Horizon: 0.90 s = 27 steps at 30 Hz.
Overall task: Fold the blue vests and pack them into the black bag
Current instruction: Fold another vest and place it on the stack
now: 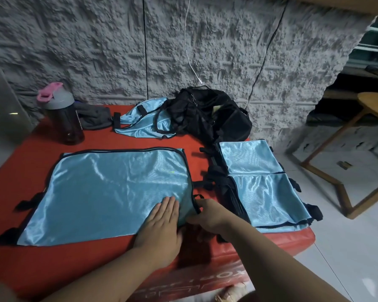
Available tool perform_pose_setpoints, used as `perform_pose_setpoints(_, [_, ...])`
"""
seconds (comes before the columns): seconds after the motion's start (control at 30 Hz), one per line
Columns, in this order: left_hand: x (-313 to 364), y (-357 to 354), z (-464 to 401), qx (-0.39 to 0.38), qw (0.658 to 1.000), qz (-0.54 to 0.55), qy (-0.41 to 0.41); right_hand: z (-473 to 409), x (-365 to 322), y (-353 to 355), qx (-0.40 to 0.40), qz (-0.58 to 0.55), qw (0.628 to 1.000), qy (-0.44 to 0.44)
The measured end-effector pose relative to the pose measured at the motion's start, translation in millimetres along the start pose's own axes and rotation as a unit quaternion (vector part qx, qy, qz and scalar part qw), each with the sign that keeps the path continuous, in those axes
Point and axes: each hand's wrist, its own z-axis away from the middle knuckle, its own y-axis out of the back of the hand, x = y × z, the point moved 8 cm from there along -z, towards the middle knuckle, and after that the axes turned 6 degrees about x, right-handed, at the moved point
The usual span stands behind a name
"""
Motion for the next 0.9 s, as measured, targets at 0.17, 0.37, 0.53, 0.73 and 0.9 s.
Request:
perform_pose_setpoints(0.17, [-1, 1, 0, 0.033, 0.999, -0.006, 0.007, -4, -1, -12, -0.029, -0.008, 1.000, -0.010])
perform_pose_setpoints(0.37, [-1, 2, 0, 0.050, 0.999, -0.006, 0.003, -5, -2, -10, -0.029, 0.060, 0.998, -0.006])
perform_pose_setpoints(0.53, [-1, 1, -1, 0.057, 0.998, -0.011, 0.003, -6, -11, 9, 0.026, 0.130, 0.991, 0.022])
perform_pose_setpoints(0.73, [-3, 1, 0, 0.060, 0.998, -0.013, 0.021, -15, -3, 32, 0.074, 0.212, 0.974, -0.001])
perform_pose_setpoints(0.9, [-6, -2, -1, 0.051, 0.998, -0.010, 0.038, -16, -2, 34, 0.116, 0.234, 0.965, -0.009])
